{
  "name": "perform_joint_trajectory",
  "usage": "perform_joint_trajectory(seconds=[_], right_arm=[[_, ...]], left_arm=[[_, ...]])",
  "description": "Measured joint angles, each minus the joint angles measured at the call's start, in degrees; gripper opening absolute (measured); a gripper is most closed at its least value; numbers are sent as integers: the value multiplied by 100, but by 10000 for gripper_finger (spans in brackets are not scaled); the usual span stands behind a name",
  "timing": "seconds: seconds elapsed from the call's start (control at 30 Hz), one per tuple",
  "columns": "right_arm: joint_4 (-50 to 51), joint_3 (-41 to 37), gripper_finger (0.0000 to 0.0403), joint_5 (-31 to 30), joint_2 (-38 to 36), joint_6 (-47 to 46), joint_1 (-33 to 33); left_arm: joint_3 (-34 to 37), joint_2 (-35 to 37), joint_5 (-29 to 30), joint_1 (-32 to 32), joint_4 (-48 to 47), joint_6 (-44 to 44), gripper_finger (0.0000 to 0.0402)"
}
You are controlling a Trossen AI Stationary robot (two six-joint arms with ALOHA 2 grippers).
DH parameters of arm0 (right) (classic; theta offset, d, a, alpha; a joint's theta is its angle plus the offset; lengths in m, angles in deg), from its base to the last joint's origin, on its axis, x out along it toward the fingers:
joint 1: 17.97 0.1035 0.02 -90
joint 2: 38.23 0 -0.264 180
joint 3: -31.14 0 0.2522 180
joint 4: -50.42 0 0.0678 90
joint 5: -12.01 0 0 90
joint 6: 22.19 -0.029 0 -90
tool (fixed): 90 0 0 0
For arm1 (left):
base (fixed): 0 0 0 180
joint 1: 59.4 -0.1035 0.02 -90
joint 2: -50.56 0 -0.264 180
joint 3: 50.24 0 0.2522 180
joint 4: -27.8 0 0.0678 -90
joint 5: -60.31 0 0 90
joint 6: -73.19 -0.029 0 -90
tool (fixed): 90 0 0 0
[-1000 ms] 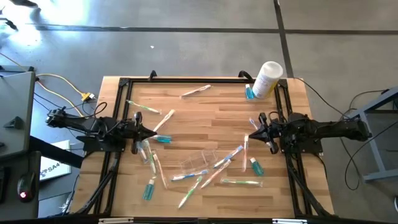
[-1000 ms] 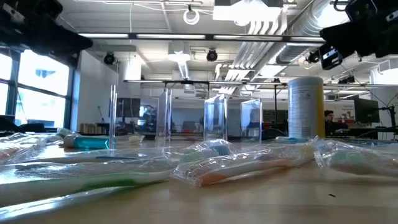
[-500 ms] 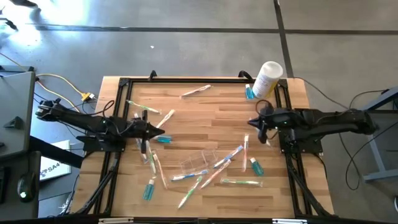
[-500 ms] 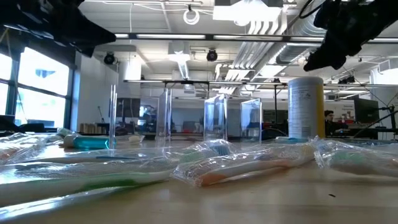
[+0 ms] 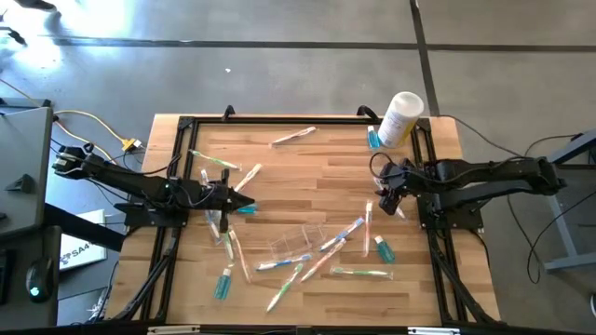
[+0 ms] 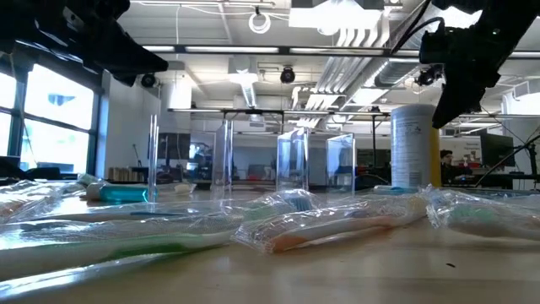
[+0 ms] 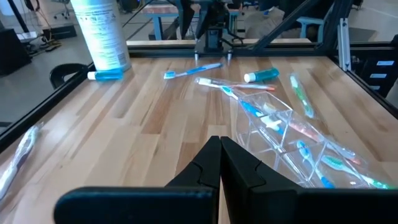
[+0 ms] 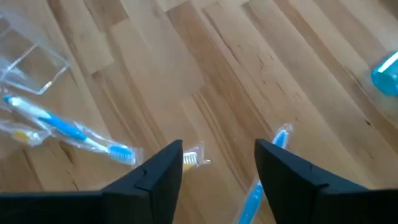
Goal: Pick & Place toothbrushing station
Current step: Put the blue toothbrush into the transparent organizer
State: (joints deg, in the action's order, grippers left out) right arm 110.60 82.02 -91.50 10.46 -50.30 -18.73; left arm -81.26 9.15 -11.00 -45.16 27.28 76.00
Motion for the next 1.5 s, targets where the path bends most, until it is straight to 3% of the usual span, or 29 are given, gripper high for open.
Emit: perform_joint_trajectory(seconds=[0.3, 0.53, 1.37, 1.5], right_arm=[[901, 0, 188, -354, 552, -640, -201], [902, 0, 185, -100, 1247, -952, -572], [-344, 31, 184, 347, 3630, 208, -1745], [-357, 48, 161, 377, 3831, 313, -1807]], left_arm=[[0, -11, -6, 2, 32, 0, 0], [0, -11, -6, 2, 32, 2, 0], [0, -11, -4, 2, -14, 46, 0], [0, -11, -4, 2, -13, 47, 0]])
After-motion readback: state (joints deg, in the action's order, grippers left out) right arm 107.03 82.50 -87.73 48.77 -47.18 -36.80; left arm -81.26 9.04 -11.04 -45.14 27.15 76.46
